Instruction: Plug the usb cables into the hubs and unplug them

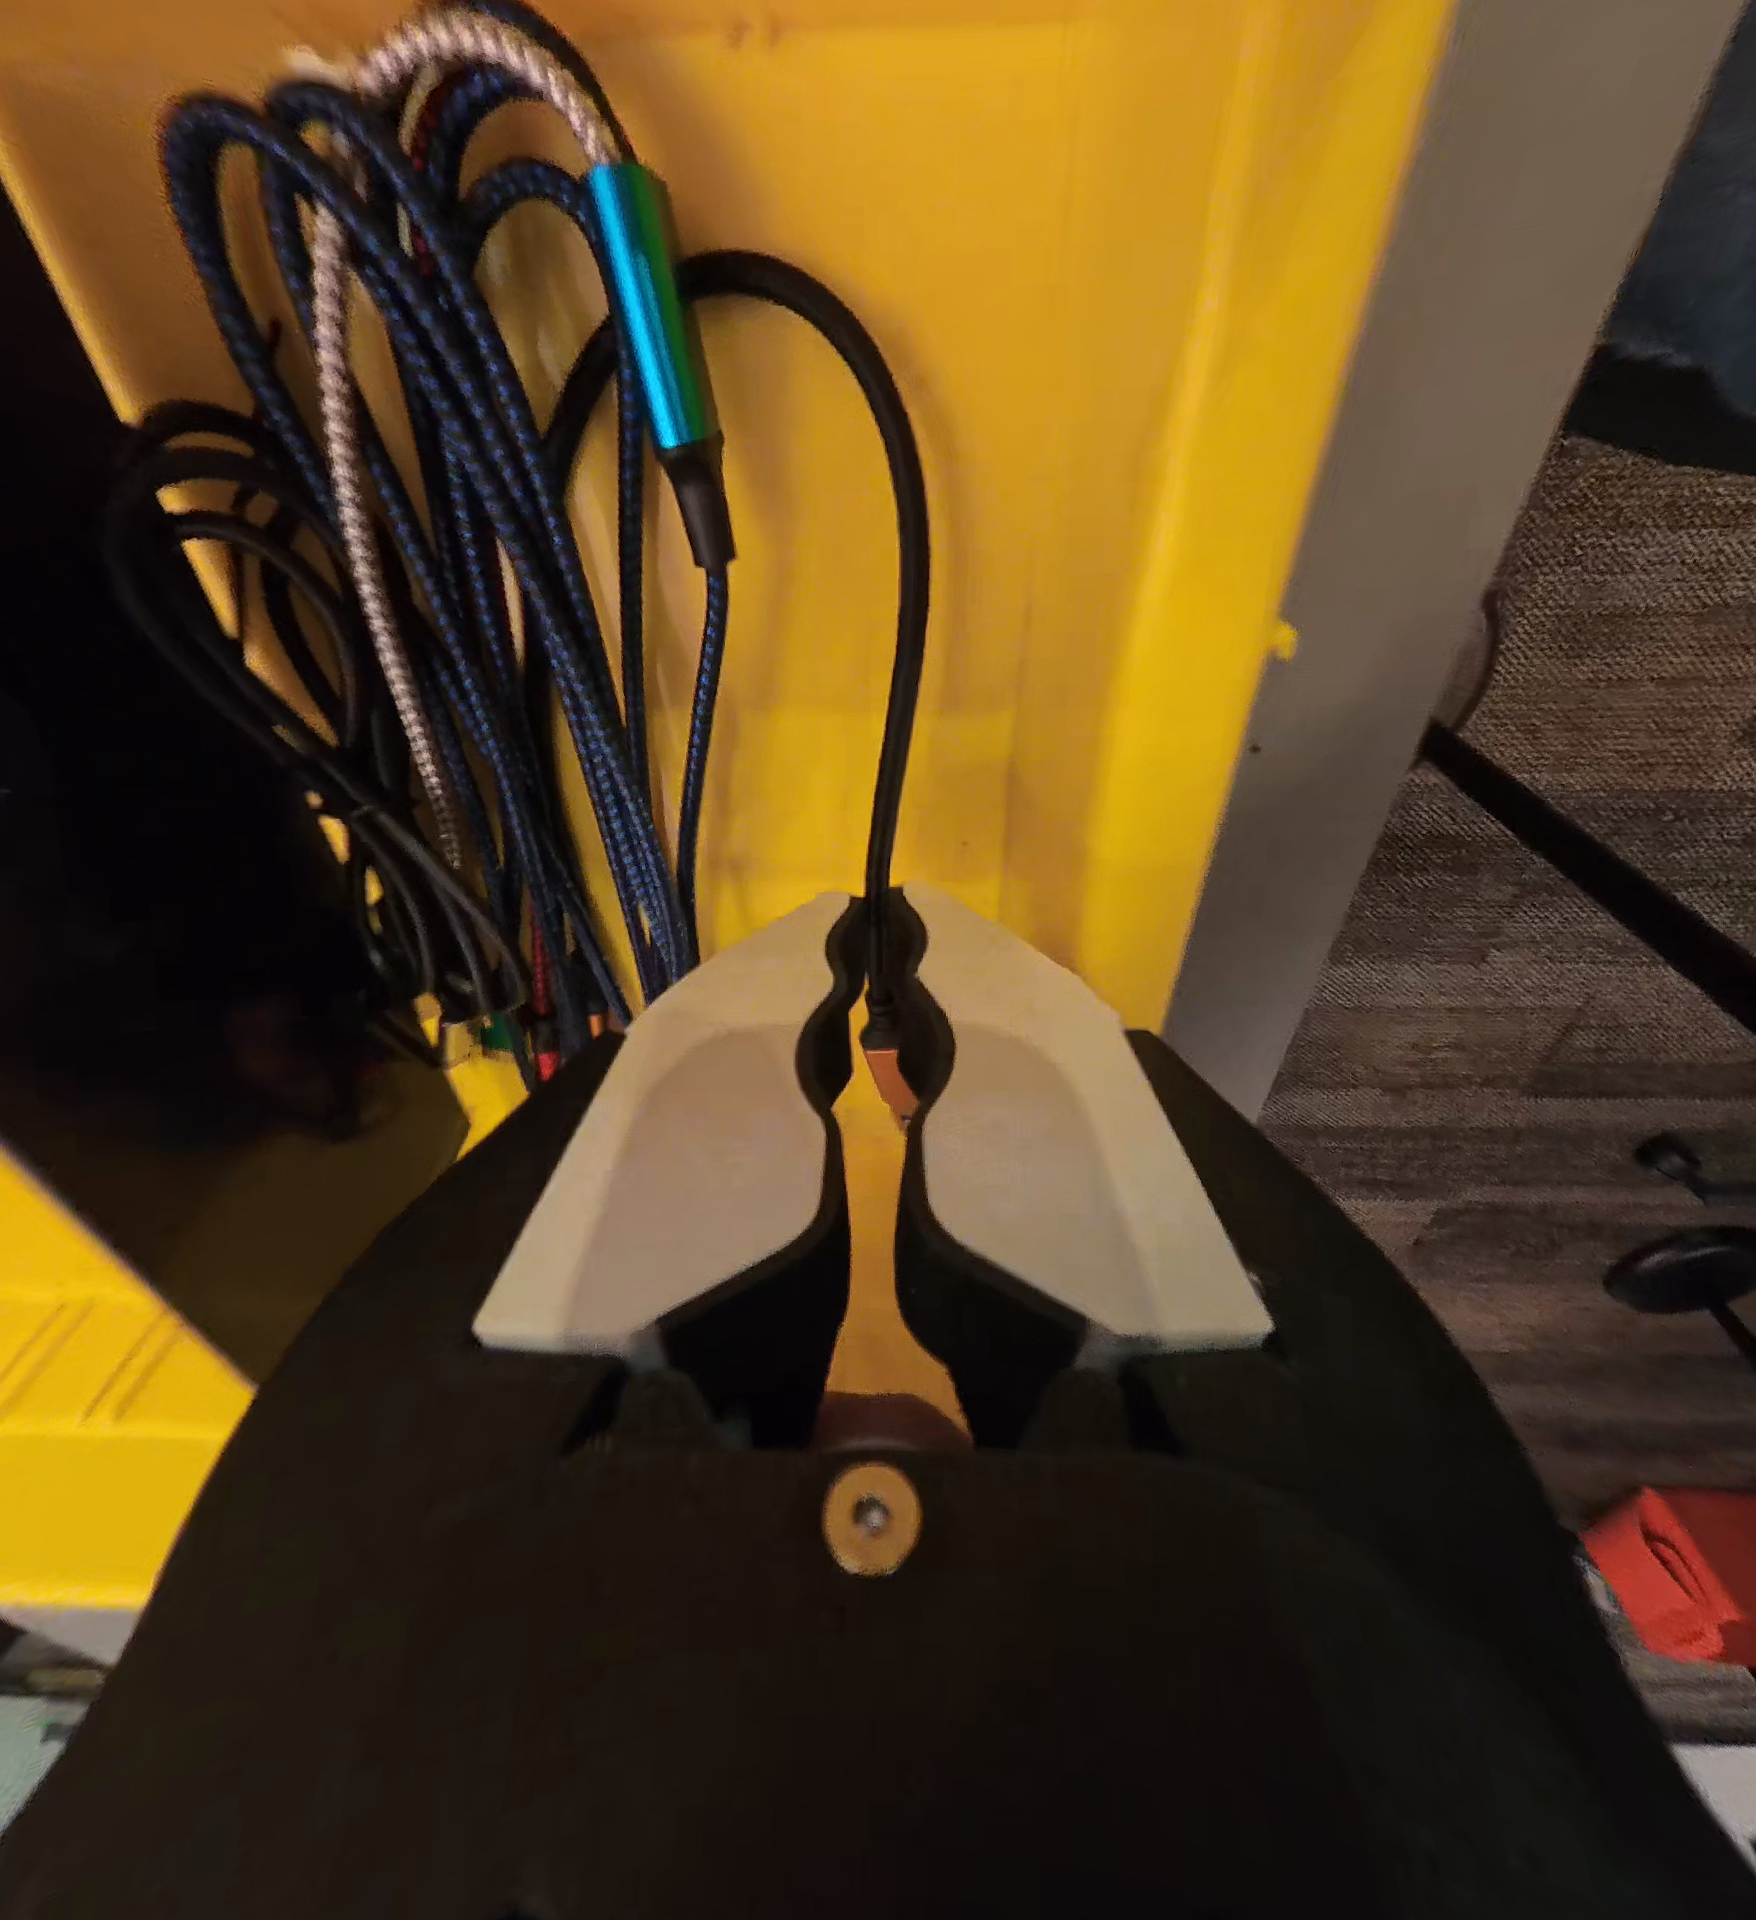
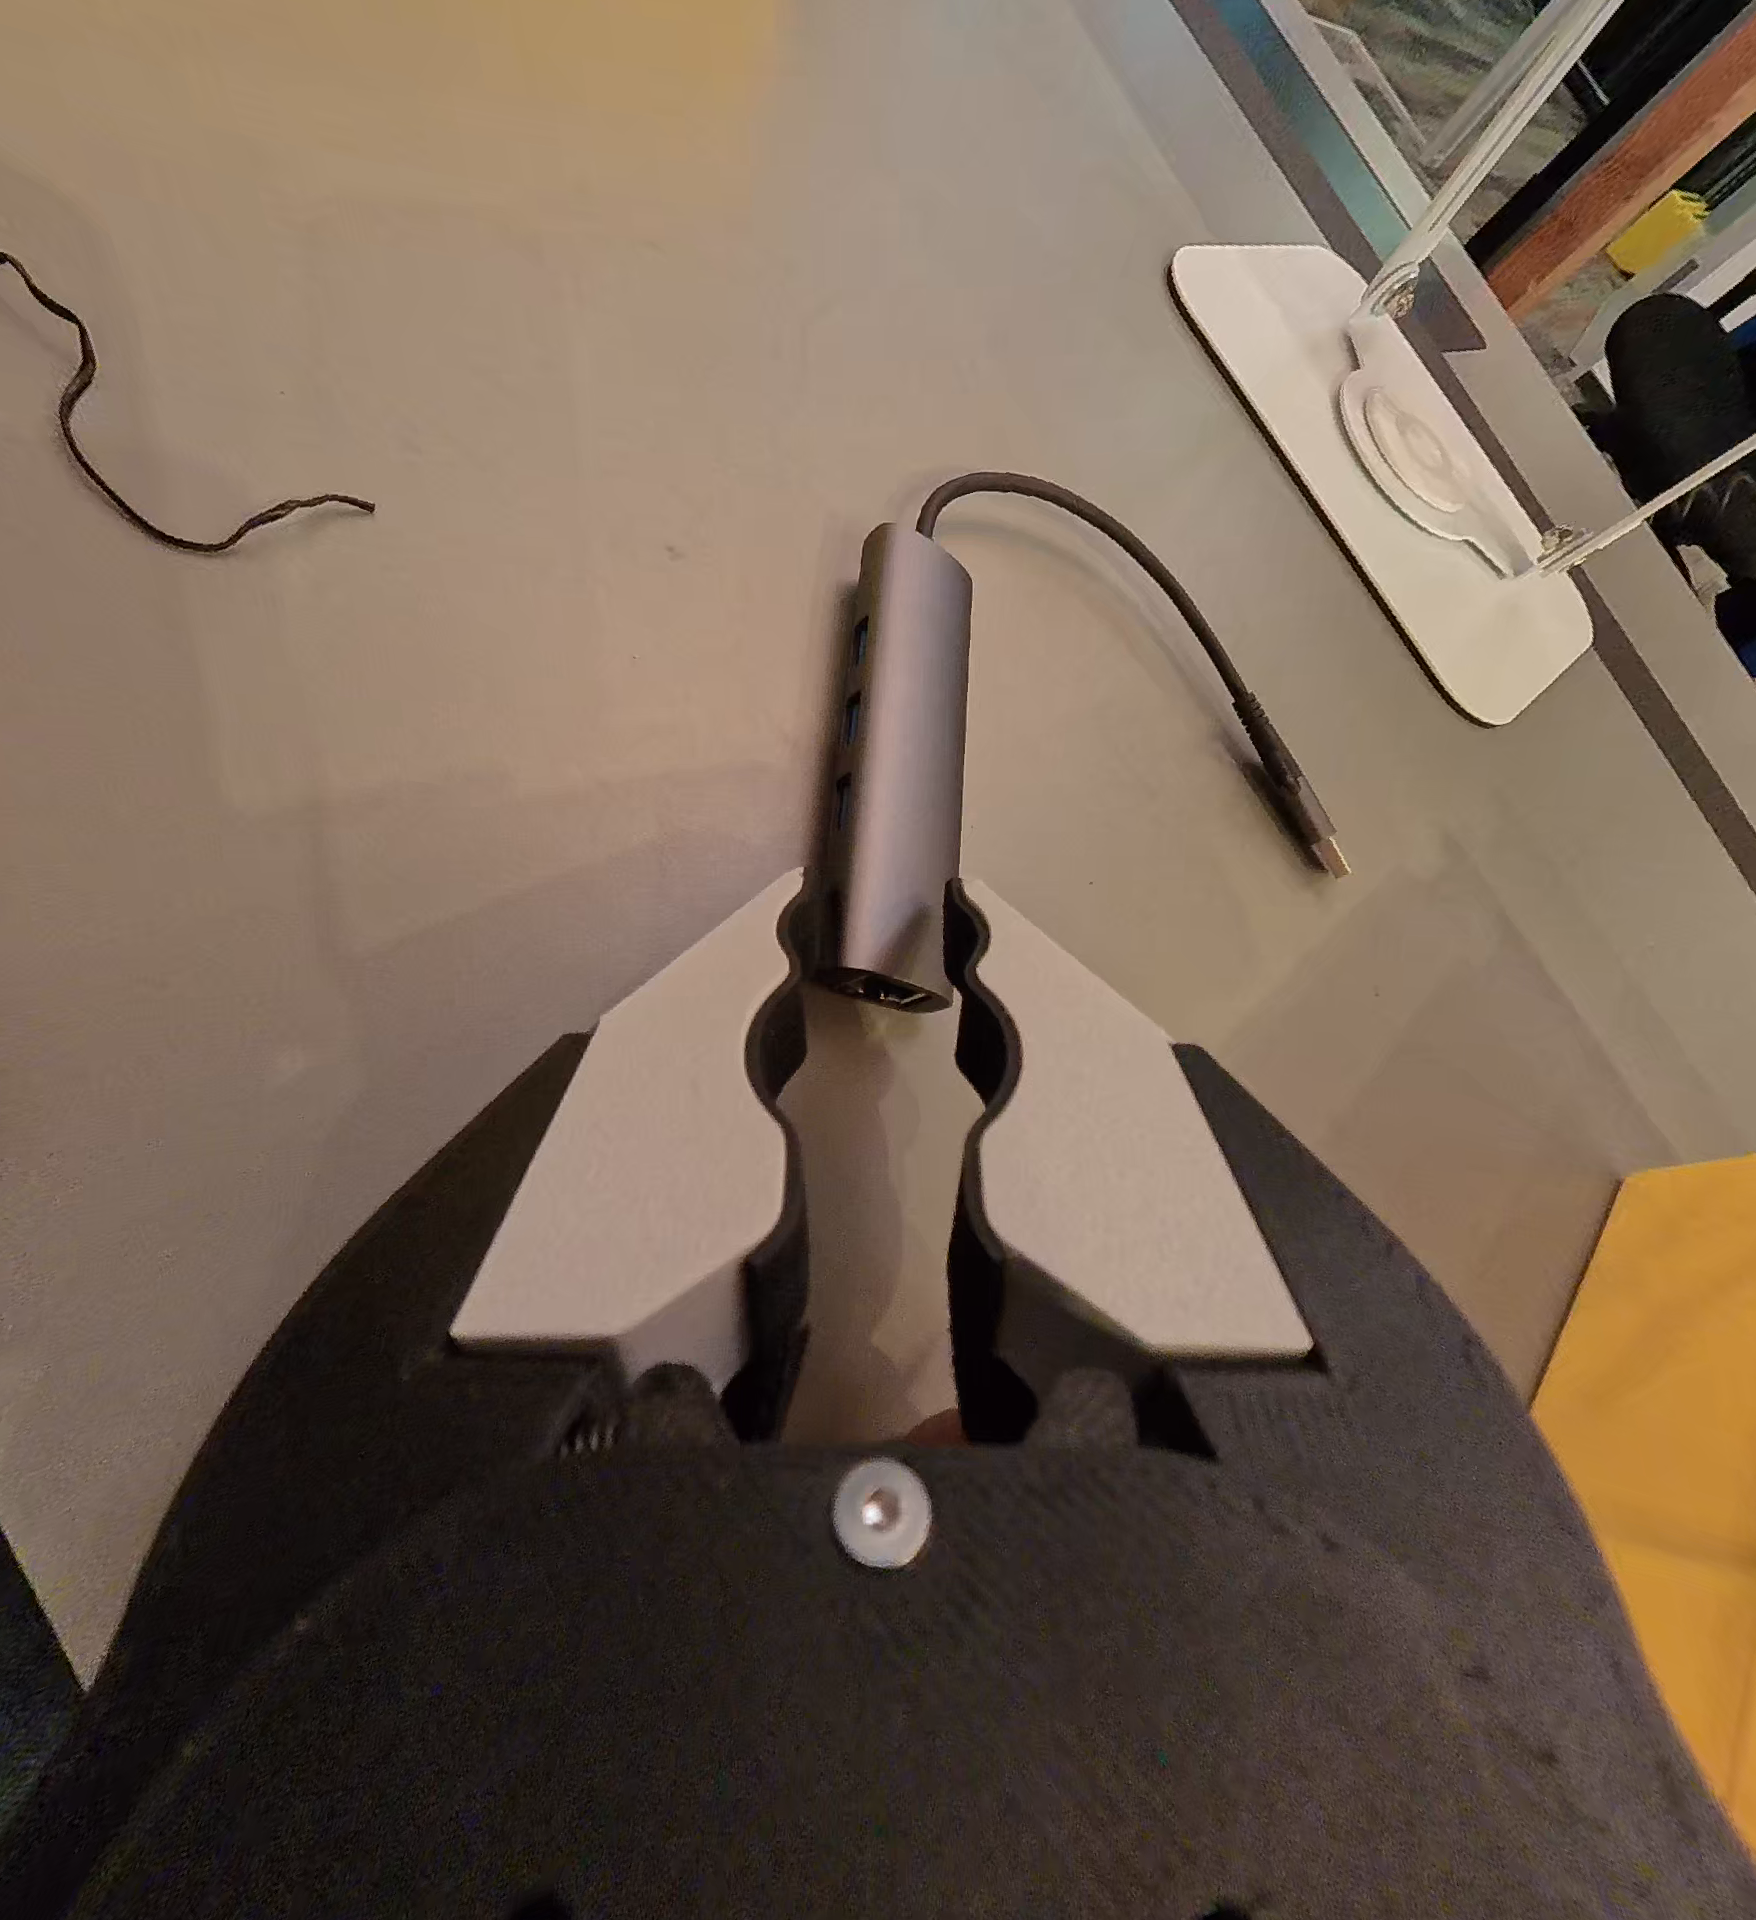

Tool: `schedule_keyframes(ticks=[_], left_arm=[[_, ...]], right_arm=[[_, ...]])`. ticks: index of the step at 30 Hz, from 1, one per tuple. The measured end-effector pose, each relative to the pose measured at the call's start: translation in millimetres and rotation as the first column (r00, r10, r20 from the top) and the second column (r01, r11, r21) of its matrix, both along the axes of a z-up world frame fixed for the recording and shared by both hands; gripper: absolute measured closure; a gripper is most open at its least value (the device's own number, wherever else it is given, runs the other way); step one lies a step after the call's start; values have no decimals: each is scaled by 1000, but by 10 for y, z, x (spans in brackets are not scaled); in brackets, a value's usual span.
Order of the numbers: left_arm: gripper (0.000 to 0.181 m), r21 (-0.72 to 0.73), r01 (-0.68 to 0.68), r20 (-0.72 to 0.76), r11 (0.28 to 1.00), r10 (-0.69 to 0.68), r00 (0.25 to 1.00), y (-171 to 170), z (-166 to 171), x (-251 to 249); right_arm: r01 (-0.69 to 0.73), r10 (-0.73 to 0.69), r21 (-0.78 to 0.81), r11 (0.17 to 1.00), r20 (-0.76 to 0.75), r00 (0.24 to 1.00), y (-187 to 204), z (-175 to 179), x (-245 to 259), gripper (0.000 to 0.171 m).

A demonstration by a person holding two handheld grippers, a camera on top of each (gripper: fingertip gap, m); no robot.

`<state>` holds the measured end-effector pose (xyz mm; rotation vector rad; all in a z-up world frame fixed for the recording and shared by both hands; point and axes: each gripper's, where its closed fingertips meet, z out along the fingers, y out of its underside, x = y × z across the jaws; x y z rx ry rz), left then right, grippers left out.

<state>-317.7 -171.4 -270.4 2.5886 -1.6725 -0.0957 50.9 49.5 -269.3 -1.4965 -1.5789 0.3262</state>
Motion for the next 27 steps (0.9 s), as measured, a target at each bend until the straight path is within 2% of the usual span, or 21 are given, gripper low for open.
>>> schedule_keyframes(ticks=[3, 8, 14, 18, 21, 27], left_arm=[[179, 55, 7, 7, 998, -8, 1000, 48, 244, 22], [179, 148, -20, 103, 989, 5, 995, 119, 697, 107], [179, 250, -122, 240, 960, 60, 969, 200, 1142, 117], [179, 309, -198, 387, 930, 67, 919, 260, 1443, 206], [180, 421, -300, 480, 856, 71, 874, 448, 1652, 193], [180, 493, -408, 582, 769, 58, 811, 598, 1984, 249]], right_arm=[[-1, 1, 0, 1000, 0, 1000, 0, 0, 0, 150], [-5, 5, 5, 1000, -6, 1000, -8, 10, -2, 150], [-8, 8, 10, 1000, -8, 1000, -14, 16, -2, 149], [-8, 8, 12, 1000, -6, 1000, -15, 13, -2, 149], [7, -7, -3, 1000, -5, 1000, 9, 8, 3, 145], [12, -13, -21, 1000, -12, 1000, 19, 13, 4, 145]])
